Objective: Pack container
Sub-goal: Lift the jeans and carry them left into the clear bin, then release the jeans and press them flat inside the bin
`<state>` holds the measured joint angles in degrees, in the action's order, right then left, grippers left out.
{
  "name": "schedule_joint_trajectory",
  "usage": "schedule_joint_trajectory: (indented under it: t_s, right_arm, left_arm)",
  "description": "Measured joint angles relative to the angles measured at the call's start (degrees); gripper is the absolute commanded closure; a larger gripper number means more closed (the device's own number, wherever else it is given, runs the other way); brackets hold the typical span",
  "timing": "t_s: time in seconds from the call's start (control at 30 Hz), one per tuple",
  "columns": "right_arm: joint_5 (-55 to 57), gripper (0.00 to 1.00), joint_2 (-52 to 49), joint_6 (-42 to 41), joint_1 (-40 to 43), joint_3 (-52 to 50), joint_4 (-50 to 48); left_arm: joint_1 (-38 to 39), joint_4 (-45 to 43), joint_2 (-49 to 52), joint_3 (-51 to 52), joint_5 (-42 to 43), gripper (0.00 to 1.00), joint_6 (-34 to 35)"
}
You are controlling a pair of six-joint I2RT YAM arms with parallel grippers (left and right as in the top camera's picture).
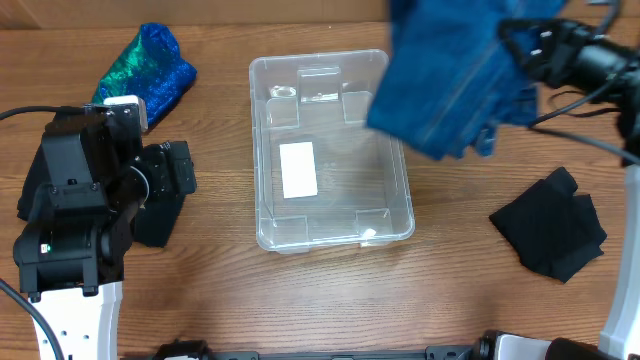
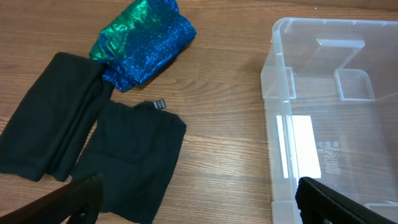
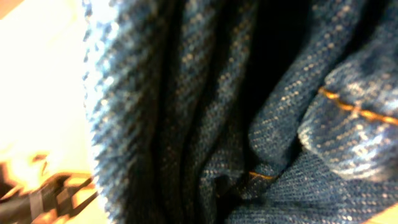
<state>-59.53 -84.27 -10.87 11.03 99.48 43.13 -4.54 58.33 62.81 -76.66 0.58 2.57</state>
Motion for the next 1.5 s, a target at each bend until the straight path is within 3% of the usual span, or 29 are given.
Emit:
schedule_joint_trajectory:
  t_s: [0.23,0.37,0.57,0.9,1.2,1.23,1.3,1.33,1.5]
  right_arm:
    - [0.11,0.96,0.00,1.77,-13.66,0.02,4.57]
    - [1.79,0.96,-1.38,2.21,-17.53,0.07,7.63]
    - [6.38,0.96,-11.41,4.59,-24.87,0.17,9.07]
    - [12.11,0.96,-26.69,5.35,-28.06,0.17,8.44]
    - [14.19,0.95,-32.46,5.51,-28.04,0.17,7.80]
    - [14.58,0.88,-32.87,5.55,-28.04,0.17,7.69]
    - [15.74,0.52,-33.27,5.57,-28.04,0.17,7.39]
    - [16.41,0.41,-33.33,5.51,-28.04,0.17,7.41]
    - [22.51,0.24,-33.38,5.97,-28.04,0.66,6.86]
  left_arm:
    - [0.00,-0.17,0.00,0.00,-0.20,0.00,0.00]
    - [0.00,-0.31,0.00,0.00,-0.24,0.00,0.00]
    - [0.00,-0.42,0.00,0.00,-0.39,0.00,0.00]
    - [0.00,-0.42,0.00,0.00,-0.42,0.00,0.00]
    - [0.00,-0.42,0.00,0.00,-0.42,0.00,0.00]
    - [0.00,-0.42,0.00,0.00,-0.39,0.00,0.00]
    - [0.00,-0.39,0.00,0.00,-0.39,0.00,0.00]
    - [0.00,-0.39,0.00,0.00,-0.39,0.00,0.00]
    - [0.00,-0.17,0.00,0.00,-0.39,0.00,0.00]
